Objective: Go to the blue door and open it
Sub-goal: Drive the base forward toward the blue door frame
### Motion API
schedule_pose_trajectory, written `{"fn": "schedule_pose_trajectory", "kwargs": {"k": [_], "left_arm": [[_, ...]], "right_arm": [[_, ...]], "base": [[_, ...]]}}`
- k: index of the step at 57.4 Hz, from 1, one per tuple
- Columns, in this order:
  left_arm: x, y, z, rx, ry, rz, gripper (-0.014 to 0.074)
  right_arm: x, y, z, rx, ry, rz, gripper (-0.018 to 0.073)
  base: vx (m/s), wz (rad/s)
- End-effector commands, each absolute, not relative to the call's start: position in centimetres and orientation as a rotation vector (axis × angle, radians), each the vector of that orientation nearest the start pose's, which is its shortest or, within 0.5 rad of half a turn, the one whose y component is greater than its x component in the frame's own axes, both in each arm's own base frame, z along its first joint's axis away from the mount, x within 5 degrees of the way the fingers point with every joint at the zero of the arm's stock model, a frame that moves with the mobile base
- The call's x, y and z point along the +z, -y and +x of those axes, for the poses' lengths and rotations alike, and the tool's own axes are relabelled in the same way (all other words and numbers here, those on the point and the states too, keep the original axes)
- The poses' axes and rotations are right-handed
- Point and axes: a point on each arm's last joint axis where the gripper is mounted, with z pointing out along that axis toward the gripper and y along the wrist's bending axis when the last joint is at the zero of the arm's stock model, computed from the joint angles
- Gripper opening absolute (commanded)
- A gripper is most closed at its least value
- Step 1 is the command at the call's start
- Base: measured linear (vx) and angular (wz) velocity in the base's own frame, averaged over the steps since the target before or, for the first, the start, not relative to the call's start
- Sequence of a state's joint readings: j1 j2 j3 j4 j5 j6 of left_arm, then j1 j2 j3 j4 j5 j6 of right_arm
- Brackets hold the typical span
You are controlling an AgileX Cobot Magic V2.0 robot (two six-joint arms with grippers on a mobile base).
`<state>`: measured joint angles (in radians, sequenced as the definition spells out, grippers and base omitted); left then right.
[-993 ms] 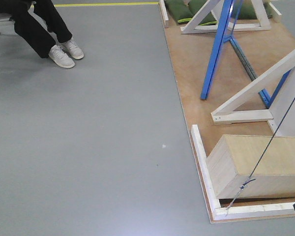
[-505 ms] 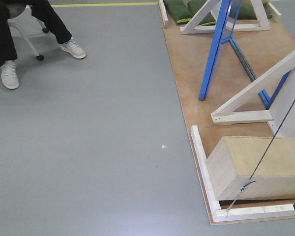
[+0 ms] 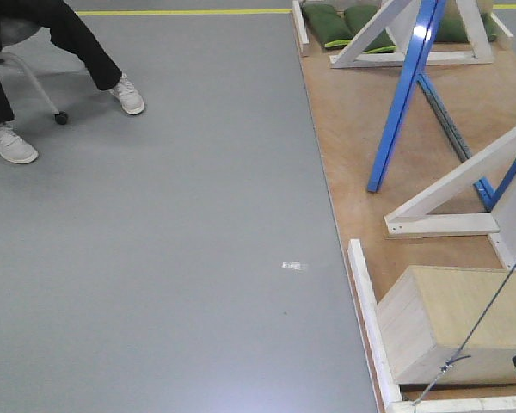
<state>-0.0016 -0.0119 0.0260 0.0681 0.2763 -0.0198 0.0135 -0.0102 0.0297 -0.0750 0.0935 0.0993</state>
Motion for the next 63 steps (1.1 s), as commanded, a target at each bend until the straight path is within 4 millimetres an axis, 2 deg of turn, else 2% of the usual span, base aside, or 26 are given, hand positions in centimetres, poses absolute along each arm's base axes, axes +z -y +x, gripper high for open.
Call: {"fn": "schedule_pose_trajectory", "kwargs": {"k": [1,63], "left_arm": [[19.71,-0.07,5.43,0.033,-1.651,0.029,0.0073],[19.71,-0.07,5.43,0.033,-1.651,0.029,0.0073]], "right_arm": [[20.30,-0.03,5.57,0.014,-1.501,0.005,0.0012],[20.30,-0.03,5.57,0.014,-1.501,0.005,0.0012]], "base": [[0.20,0.16],[0.28,0.01]]}}
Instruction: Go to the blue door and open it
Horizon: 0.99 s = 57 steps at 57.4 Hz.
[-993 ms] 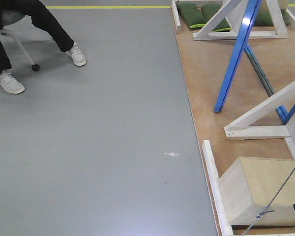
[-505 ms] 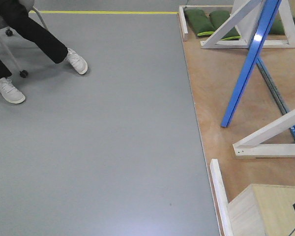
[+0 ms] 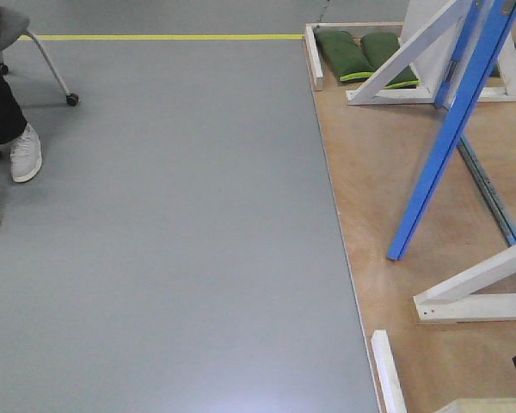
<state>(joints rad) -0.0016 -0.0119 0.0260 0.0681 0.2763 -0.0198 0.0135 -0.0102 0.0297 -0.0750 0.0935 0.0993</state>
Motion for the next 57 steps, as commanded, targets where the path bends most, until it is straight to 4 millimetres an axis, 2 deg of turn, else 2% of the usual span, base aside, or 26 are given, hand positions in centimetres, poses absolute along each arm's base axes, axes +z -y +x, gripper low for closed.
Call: {"fn": "schedule_pose_trajectory", "kwargs": {"k": [1,57], "left_arm": [[19.71,-0.07,5.43,0.033,-1.651,0.029,0.0073],[19.71,-0.07,5.43,0.033,-1.651,0.029,0.0073]], "right_arm": [[20.30,-0.03,5.57,0.014,-1.501,0.005,0.0012],[20.30,-0.03,5.57,0.014,-1.501,0.005,0.0012]], "base": [[0.38,-0.09],[0.41,-0.03]]}}
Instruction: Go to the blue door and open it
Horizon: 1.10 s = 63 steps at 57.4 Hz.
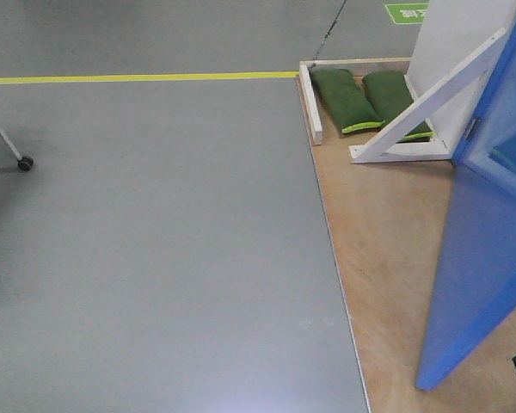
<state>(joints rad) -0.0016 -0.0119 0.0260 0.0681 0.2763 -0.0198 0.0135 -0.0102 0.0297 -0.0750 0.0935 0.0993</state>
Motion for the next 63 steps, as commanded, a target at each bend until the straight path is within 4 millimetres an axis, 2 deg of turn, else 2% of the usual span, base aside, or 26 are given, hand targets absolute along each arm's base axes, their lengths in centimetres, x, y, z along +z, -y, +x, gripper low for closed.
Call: {"fn": "schedule_pose_trajectory", "kwargs": {"k": [1,32,63], "left_arm": [[19.71,-0.07,5.43,0.033,-1.651,0.029,0.0073],[19.71,-0.07,5.43,0.033,-1.651,0.029,0.0073],[19.71,-0.07,5.43,0.033,-1.651,0.029,0.0073]], "right_arm": [[20.30,-0.03,5.57,0.014,-1.501,0.005,0.0012],[20.30,-0.03,5.57,0.014,-1.501,0.005,0.0012],[20.30,-0.03,5.57,0.014,-1.501,0.005,0.0012]], "base": [[0.43,0.01],[0.36,0.02],[0.08,-0.01]]}}
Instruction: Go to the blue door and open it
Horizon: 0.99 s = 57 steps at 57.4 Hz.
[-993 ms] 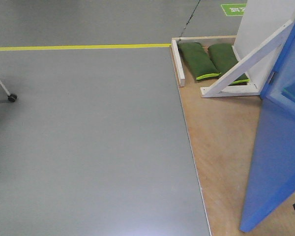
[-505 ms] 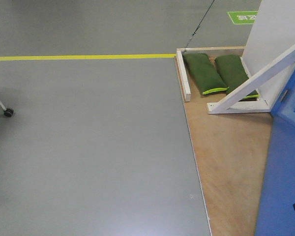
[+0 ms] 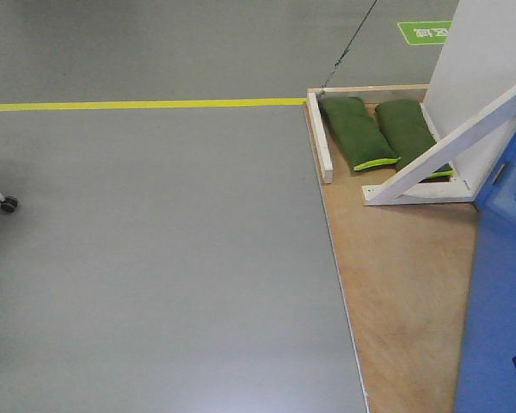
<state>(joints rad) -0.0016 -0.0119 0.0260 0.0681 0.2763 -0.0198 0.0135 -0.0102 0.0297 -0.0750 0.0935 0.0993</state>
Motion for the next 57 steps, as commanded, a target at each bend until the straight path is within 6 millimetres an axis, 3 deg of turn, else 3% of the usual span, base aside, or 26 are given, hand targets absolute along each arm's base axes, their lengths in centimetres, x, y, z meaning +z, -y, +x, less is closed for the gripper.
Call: {"fn": "schedule_pose_trajectory", "kwargs": {"k": [1,57], "left_arm": [[19.71,-0.07,5.43,0.033,-1.651,0.029,0.0073],[19.71,-0.07,5.43,0.033,-1.651,0.029,0.0073]], "right_arm": [[20.30,-0.03,5.57,0.014,-1.501,0.005,0.0012],[20.30,-0.03,5.57,0.014,-1.501,0.005,0.0012]], "base": [[0.00,0.00],[-0.07,0.02]]}}
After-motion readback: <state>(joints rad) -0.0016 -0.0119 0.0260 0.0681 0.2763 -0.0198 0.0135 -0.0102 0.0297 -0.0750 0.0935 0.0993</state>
